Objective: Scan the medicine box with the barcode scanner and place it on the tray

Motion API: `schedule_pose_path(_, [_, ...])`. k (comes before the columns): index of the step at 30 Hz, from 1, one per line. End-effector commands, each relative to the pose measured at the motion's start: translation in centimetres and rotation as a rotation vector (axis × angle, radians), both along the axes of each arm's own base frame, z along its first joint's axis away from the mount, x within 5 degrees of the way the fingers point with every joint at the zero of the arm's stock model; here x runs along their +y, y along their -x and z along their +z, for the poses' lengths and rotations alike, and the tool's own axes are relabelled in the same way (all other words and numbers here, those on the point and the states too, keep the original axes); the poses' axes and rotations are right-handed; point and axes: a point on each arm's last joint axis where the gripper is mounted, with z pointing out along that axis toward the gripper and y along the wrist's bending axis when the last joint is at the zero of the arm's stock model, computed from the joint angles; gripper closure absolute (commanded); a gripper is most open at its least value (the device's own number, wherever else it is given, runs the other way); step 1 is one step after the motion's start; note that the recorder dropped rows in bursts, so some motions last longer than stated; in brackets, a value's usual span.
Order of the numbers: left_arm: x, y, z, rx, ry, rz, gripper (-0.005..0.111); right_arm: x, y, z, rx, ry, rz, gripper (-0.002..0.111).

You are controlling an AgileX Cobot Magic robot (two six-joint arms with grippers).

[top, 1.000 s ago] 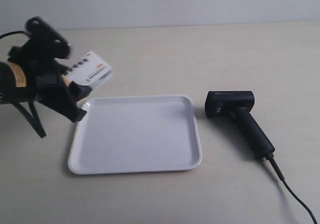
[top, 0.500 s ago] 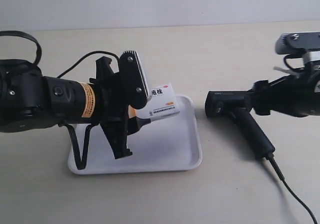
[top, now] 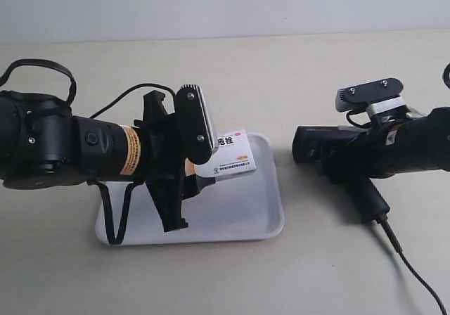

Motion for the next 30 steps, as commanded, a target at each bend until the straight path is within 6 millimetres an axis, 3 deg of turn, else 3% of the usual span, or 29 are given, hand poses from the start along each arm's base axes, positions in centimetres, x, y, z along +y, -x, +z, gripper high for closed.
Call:
schedule_pose_path(1, [-0.4, 0.0, -0.1, 0.009, 0.018, -0.009, 0.107, 0.6, -1.1, -0.2, -0.054, 0.008, 0.053, 0.04])
schedule_pose_path(6, [0.3, -0.7, -1.2, 0.044, 0.006, 0.029, 0.107, 0.8, -1.4, -0.1, -0.068, 0.028, 0.103, 0.074])
schedule_pose_path(9, [0.9, -1.3, -1.5, 0.073, 0.036, 0.045, 0.107, 0.7, -1.1, 1.1, -0.079, 0.047, 0.133, 0.095])
schedule_pose_path(12, [1.6, -1.7, -1.5, 0.102, 0.062, 0.023, 0.107, 0.3, -0.5, 2.7, -0.081, 0.094, 0.185, 0.108])
schedule_pose_path(19, [3.1, -2.0, -1.3, 0.233, 0.138, -0.068, 0.107, -0.5, 1.0, 6.1, -0.097, 0.164, 0.264, 0.108])
schedule_pose_path(30, [4.0, -2.2, -1.0, 0.275, 0.183, -0.115, 0.107, -0.7, 1.3, 6.2, -0.083, 0.215, 0.322, 0.108])
